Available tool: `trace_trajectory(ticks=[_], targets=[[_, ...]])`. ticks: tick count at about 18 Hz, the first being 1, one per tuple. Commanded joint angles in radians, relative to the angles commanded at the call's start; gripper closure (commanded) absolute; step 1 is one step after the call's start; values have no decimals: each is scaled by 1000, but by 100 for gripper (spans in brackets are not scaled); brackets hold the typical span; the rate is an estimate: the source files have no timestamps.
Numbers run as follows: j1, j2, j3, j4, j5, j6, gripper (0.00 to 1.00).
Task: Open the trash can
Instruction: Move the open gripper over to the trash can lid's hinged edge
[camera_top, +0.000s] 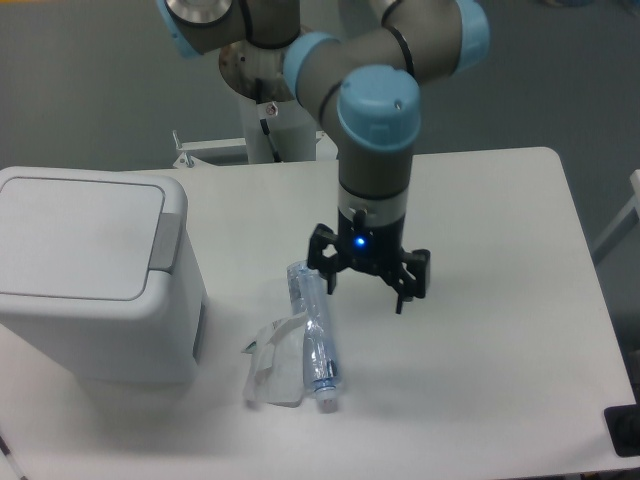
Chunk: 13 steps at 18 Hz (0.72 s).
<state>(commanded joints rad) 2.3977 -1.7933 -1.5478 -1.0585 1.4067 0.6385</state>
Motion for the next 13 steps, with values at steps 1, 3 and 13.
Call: trace_trajectory(ticks=[1,3,13], targets=[[-12,8,0,0,-2,-40,0],[-38,21,11,0,-6,-117,0],[-112,95,43,-2,-80,-299,0]])
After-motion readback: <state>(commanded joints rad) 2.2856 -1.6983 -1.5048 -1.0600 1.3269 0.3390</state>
